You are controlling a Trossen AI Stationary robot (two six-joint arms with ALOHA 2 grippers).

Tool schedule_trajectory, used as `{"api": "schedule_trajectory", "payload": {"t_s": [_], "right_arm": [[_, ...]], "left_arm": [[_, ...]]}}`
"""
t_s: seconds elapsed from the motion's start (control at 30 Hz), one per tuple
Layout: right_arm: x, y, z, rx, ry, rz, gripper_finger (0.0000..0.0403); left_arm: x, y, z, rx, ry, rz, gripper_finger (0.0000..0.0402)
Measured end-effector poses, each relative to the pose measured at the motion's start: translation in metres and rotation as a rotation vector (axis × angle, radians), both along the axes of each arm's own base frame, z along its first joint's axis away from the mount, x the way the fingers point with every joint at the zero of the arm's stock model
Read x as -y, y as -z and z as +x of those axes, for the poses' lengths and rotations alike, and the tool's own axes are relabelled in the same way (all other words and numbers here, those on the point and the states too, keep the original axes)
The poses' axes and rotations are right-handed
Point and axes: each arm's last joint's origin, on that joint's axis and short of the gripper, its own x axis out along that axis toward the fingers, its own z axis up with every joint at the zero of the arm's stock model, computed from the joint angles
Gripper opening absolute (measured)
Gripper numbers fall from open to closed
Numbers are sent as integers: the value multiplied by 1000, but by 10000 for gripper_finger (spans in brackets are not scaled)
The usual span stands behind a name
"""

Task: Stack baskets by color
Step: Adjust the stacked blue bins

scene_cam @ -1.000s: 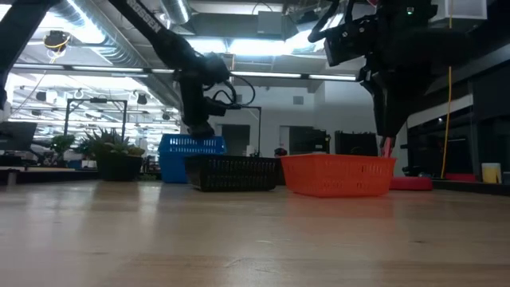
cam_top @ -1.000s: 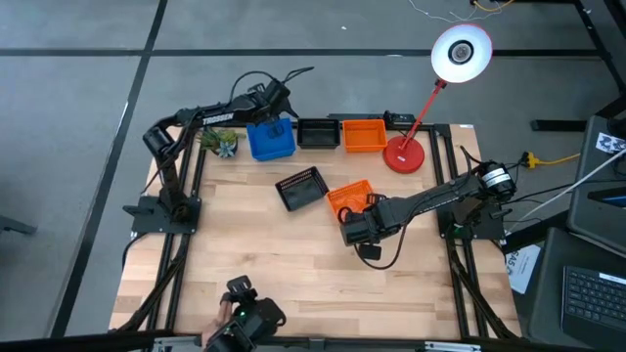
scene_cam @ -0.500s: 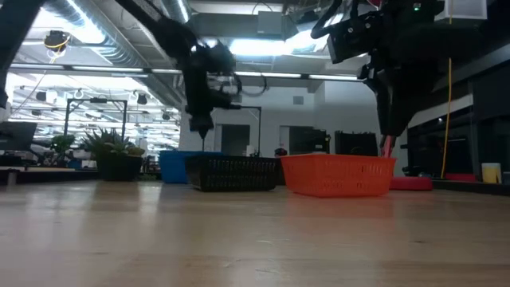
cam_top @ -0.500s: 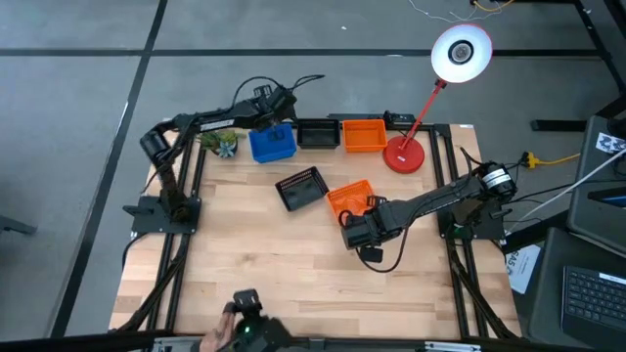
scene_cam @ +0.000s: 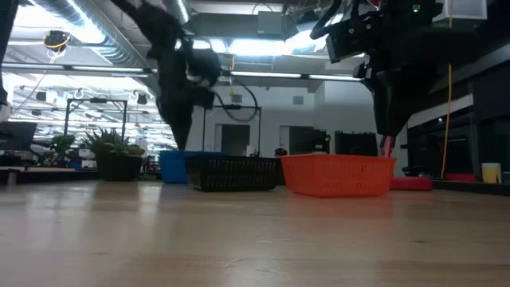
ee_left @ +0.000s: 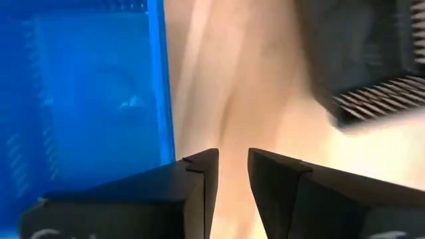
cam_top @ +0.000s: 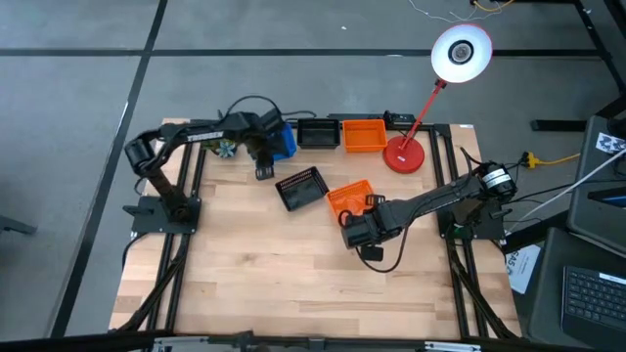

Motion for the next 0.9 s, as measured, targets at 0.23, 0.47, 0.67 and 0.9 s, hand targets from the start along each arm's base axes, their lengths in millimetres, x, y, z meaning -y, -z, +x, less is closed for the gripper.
{"api": "schedule_trajectory", "payload": {"t_s": [0.23, 0.47, 0.67, 0.9], "right_arm": [[0, 0, 0, 0, 8, 4, 138], [0, 0, 0, -2, 11, 6, 139], [0, 0, 0, 2, 32, 10, 139], [0, 0, 0, 2, 31, 10, 138]], "left_arm": [[-11, 21, 7, 58, -26, 140, 56], [-36, 23, -10, 3, -90, 198, 41], [-48, 23, -20, 49, -126, 156, 42], [-40, 19, -5, 124, -74, 179, 37]]}}
